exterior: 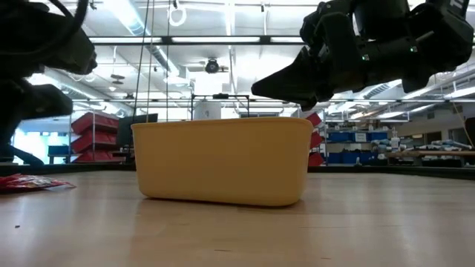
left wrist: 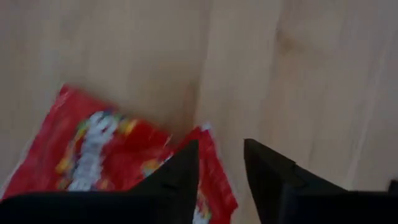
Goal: Sort candy
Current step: Put the red candy into the green bin
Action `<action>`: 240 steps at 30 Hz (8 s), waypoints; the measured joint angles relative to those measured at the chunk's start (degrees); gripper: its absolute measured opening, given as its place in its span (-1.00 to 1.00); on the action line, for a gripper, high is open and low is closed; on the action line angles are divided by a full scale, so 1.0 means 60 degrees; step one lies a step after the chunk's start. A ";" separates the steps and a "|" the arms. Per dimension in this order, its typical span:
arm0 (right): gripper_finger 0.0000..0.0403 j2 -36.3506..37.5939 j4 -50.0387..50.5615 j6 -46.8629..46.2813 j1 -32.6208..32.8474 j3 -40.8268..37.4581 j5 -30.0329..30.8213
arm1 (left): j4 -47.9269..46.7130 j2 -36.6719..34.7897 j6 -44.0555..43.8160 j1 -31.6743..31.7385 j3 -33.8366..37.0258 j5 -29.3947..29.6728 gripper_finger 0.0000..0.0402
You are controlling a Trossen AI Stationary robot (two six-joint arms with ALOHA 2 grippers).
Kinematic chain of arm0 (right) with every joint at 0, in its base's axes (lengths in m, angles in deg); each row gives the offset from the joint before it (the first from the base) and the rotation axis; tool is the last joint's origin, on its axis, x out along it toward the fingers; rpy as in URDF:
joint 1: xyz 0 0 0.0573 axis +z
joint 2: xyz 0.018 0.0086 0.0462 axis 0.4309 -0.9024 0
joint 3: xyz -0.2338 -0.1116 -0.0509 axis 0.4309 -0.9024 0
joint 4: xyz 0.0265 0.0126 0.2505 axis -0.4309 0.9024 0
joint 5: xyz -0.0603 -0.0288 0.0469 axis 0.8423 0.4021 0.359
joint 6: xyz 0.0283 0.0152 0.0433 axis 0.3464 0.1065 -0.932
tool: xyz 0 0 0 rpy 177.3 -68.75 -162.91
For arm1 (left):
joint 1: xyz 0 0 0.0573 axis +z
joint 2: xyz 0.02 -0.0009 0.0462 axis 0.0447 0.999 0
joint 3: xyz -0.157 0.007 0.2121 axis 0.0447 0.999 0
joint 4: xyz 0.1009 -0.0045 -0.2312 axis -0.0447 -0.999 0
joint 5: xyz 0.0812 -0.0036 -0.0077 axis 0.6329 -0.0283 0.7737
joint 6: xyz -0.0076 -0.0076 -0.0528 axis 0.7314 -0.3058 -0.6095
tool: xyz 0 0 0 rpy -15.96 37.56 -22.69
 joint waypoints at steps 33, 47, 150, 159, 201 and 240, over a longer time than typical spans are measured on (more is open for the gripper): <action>-0.89 0.0007 0.0000 0.0184 0.0000 0.0000 -0.0009 | -0.1849 0.1313 0.2375 -0.0009 -0.1275 0.1021 0.02; -0.90 0.0007 0.0010 0.0249 0.0000 0.0001 -0.0011 | -0.1862 0.2240 0.2634 -0.0005 -0.1324 0.0490 0.01; -0.98 0.2167 0.2982 0.0324 -0.0227 -0.0163 0.1250 | 0.0210 -0.0164 0.6963 0.6019 -0.1859 0.0827 -0.98; -0.90 0.2167 0.3001 0.0147 -0.0157 -0.0163 0.1249 | -0.2316 -0.1229 0.3260 0.3187 -0.1268 0.0332 -0.98; -0.86 0.2167 0.3157 -0.0039 -0.0011 -0.0163 0.1235 | -0.3234 0.2373 0.2134 -0.0380 -0.1318 -0.0114 -0.38; -0.90 0.5151 0.6052 0.0163 -0.0029 -0.0166 0.3241 | 0.1598 0.1119 1.2204 0.5665 -0.3825 0.3637 -1.00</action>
